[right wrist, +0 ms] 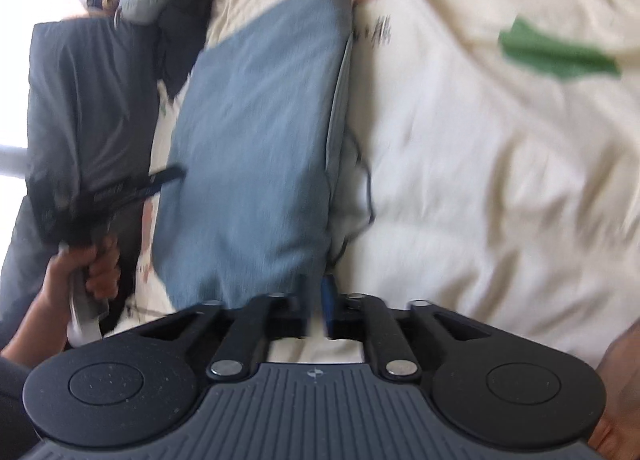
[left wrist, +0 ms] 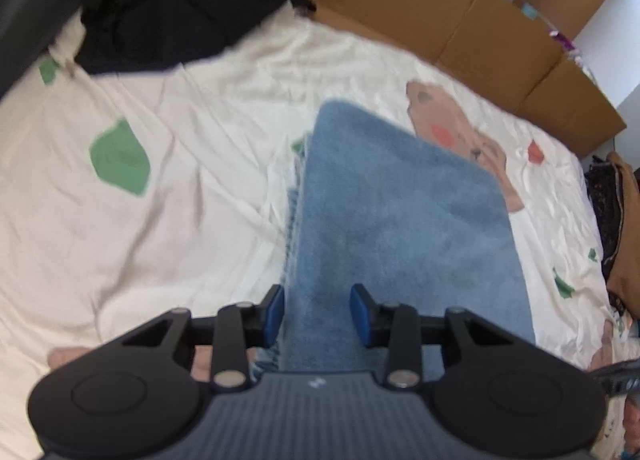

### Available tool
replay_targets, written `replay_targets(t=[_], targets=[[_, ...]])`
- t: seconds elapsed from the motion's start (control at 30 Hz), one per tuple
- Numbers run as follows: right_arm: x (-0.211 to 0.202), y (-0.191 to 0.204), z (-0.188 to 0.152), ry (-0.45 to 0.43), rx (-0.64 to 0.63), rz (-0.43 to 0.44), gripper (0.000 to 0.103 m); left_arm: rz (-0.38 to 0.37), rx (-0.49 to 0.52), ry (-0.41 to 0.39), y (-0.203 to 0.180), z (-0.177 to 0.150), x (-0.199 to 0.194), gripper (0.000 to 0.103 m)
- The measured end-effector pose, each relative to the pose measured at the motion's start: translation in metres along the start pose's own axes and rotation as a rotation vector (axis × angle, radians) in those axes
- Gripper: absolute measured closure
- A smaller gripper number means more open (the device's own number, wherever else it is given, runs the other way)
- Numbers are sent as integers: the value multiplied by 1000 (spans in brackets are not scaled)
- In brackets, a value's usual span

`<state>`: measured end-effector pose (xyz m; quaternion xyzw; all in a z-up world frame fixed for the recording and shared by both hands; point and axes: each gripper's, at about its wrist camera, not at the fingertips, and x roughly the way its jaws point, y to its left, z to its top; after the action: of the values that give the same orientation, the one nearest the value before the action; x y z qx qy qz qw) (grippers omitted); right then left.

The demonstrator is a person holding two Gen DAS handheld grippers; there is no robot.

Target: Fold clothes

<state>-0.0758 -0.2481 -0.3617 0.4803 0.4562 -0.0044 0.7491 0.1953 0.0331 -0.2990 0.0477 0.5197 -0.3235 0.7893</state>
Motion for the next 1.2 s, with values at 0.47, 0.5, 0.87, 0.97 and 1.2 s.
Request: replay_targets(t=[0.47, 0.5, 0.87, 0.97, 1.2], targets=[[35, 12, 54, -123, -8, 7, 54, -33, -85, 27, 22, -10, 14, 52], [39, 12, 59, -122, -2, 5, 54, -41, -91, 31, 24, -10, 16, 52], [70, 1, 74, -55, 23, 72, 59, -52, -68, 40, 26, -11, 23, 53], [69, 3, 77, -52, 11, 71, 74, -93, -85, 41, 27, -11, 22, 67], [54, 32, 83, -61, -34, 9, 85, -101, -83, 60, 22, -6, 23, 71]])
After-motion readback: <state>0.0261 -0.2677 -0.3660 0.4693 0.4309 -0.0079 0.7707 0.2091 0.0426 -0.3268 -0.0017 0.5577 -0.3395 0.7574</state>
